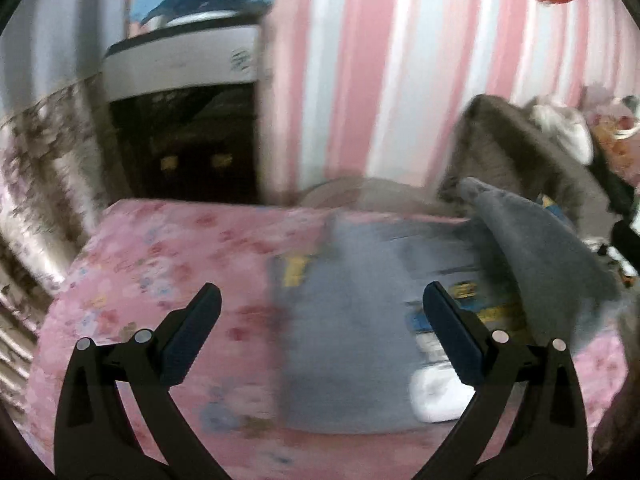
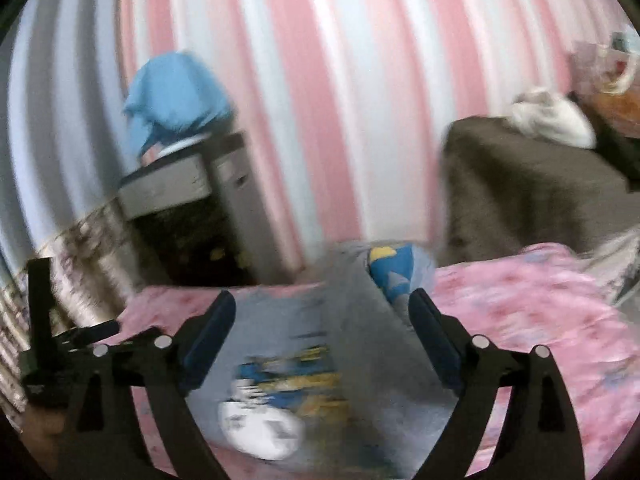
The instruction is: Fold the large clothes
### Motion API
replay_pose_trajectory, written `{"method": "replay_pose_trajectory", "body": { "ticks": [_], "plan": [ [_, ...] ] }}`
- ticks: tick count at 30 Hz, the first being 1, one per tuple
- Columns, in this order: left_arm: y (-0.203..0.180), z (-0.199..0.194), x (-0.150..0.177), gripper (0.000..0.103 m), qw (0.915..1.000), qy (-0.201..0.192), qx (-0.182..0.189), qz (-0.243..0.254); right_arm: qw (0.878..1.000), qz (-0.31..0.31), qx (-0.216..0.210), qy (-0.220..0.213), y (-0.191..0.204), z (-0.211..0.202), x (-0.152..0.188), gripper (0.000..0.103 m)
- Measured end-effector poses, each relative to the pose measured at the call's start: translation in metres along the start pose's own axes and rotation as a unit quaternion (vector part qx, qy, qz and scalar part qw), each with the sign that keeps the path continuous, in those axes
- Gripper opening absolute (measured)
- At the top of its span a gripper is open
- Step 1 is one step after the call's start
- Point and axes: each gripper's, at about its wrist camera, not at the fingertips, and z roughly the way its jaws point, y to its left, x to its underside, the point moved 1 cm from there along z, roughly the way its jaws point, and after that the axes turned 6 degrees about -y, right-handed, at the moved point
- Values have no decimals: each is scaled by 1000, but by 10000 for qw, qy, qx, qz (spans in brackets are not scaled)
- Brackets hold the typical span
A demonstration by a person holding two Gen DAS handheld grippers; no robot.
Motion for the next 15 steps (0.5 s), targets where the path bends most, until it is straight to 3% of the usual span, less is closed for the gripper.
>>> {"method": "replay_pose_trajectory", "body": {
  "ticks": [4,9,12,15],
  "plan": [
    [-69,-7,-1,100,9987,-62,347,372,9969,594,510,-49,-94,-14,0,89],
    [-155,8,18,100,9948,143,643,779,9861,1271,1061,168,-214,-32,20,89],
    [-191,24,33,100,9918,302,676,1043,9790,1594,1166,500,-256,-33,43,89],
    [-198,39,48,100,9927,434,572,965,9791,1627,829,901,-256,-18,68,89]
  ]
}}
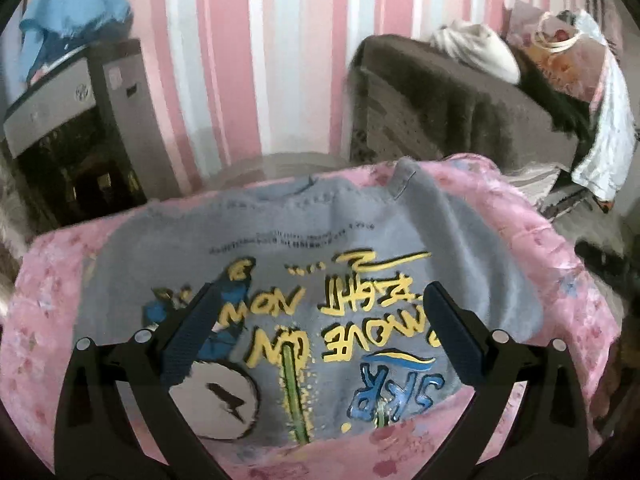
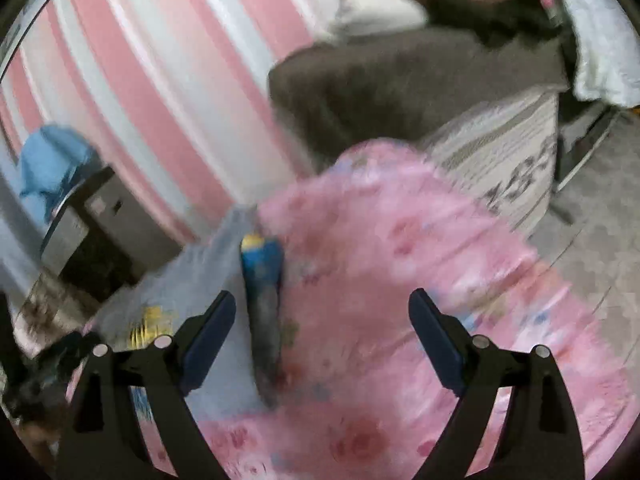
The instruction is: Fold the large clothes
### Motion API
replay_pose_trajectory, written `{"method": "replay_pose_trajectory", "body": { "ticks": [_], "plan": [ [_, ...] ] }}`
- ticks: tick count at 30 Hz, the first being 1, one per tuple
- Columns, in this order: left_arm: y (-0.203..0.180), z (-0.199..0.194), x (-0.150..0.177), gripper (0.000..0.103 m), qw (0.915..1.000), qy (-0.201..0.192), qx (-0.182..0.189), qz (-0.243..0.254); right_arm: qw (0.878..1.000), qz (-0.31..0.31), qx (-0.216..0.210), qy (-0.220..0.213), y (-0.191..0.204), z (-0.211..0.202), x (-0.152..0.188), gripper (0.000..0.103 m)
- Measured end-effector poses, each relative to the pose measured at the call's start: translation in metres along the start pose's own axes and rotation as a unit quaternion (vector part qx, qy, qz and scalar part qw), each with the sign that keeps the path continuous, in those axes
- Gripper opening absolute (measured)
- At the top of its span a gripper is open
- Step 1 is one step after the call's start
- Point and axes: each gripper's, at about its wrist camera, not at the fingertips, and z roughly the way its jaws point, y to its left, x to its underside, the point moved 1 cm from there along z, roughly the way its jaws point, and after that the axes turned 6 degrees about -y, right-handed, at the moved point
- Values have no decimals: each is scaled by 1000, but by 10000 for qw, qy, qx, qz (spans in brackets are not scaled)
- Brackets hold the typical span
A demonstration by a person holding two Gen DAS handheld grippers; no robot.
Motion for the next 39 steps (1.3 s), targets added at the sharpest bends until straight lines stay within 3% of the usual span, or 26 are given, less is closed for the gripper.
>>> {"method": "replay_pose_trajectory", "body": {
  "ticks": [4,7,13,15,16,17,20,21,23,26,30,32,35,39],
  "plan": [
    [20,19,16,100,9992,207,-289,-182,9977,-333,-413,417,28,24,26,89],
    [48,28,29,100,9975,259,-571,-330,9945,-706,-470,614,55,46,33,89],
    [63,27,40,100,9988,66,-437,-212,9872,-1046,-280,1167,85,90,53,95],
    [66,20,40,100,9988,-85,-345,-323,9871,-1088,-255,1143,91,92,55,82],
    [69,15,40,100,9986,-168,-314,-391,9872,-1030,-413,1146,94,91,54,57],
    [72,9,39,100,9981,-283,-375,-401,9874,-1043,-490,1087,96,88,54,48],
    [82,3,33,100,9971,-349,-613,-276,9864,-1263,-406,971,107,78,50,36],
    [88,9,33,100,9972,-188,-684,-226,9885,-1075,-486,948,106,75,45,34],
    [96,27,34,100,9970,135,-748,-166,9916,-718,-695,819,107,67,34,21],
    [104,57,39,100,9952,298,-928,55,9894,-440,-1239,612,133,50,14,20],
    [114,58,25,94,9944,186,-1036,-60,9831,-231,-1748,494,173,36,1,20],
    [129,44,12,92,9953,33,-909,-345,9816,-144,-1853,426,190,32,0,19],
    [156,11,-10,94,9945,-238,-936,-394,9821,-75,-1860,286,224,34,8,17],
    [203,-27,-28,99,9904,-485,-1114,-655,9831,-183,-1789,331,277,54,39,14]
  ]
}}
